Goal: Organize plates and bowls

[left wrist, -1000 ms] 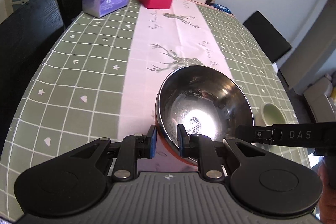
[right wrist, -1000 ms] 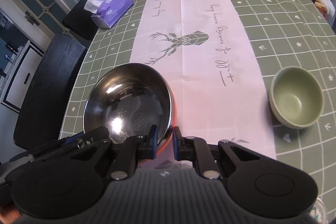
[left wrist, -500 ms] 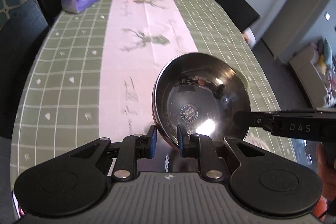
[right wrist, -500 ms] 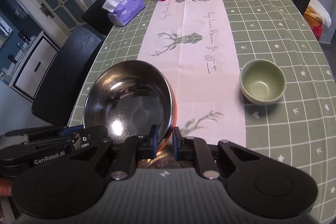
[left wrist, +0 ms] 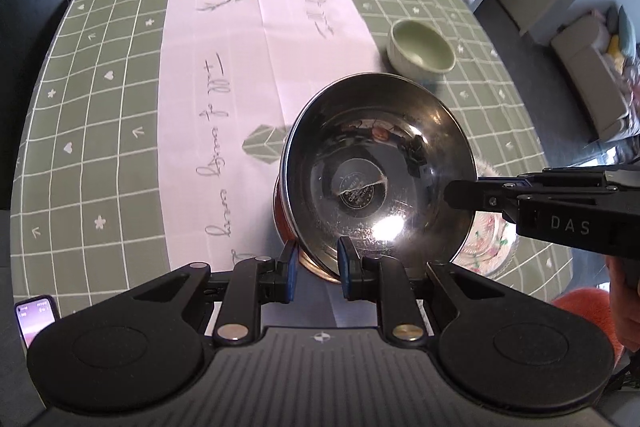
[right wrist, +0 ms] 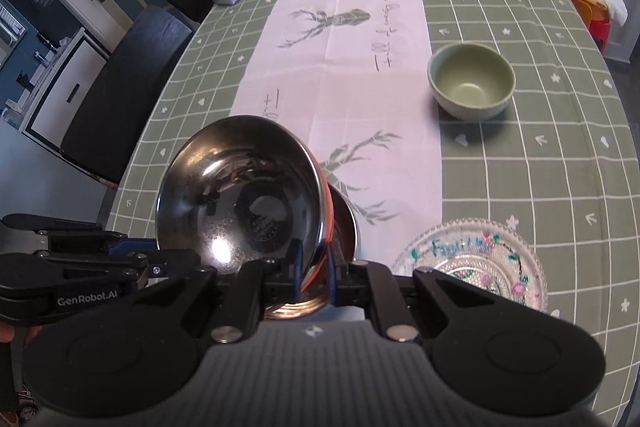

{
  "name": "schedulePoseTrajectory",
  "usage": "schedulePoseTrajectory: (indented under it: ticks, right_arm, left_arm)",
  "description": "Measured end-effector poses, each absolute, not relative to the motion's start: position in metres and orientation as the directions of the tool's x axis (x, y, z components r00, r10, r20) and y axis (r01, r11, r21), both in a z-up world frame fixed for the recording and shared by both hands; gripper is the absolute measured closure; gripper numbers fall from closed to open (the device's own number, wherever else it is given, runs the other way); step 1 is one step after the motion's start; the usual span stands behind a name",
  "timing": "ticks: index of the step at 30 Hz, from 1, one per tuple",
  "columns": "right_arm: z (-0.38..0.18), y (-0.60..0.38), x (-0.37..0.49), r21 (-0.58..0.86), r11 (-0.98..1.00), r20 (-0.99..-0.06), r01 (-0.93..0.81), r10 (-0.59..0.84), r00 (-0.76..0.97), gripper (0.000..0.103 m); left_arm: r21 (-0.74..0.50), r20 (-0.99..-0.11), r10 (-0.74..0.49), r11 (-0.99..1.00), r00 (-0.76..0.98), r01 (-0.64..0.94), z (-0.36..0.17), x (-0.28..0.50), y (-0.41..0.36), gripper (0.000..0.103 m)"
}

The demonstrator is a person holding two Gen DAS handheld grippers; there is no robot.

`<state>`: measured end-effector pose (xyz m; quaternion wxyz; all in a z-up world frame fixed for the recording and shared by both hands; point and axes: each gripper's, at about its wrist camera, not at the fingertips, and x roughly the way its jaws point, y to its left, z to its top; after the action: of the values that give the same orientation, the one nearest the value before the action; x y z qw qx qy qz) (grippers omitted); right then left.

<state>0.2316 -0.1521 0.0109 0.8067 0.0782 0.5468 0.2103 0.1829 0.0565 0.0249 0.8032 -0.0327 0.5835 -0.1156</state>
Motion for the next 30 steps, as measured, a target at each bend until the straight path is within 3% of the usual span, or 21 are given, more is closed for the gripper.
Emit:
schedulePoseTrajectory:
  ticks: [30]
  right_arm:
    - [-0.015,-0.148,0.237,0.336,0.910,-0.875,-0.243,0.397,0.277,0.094]
  left_arm:
    - [-0.200,-0.956,-0.217,0.974,0.199,0.101,-0.002,0.194,0.055,0.079]
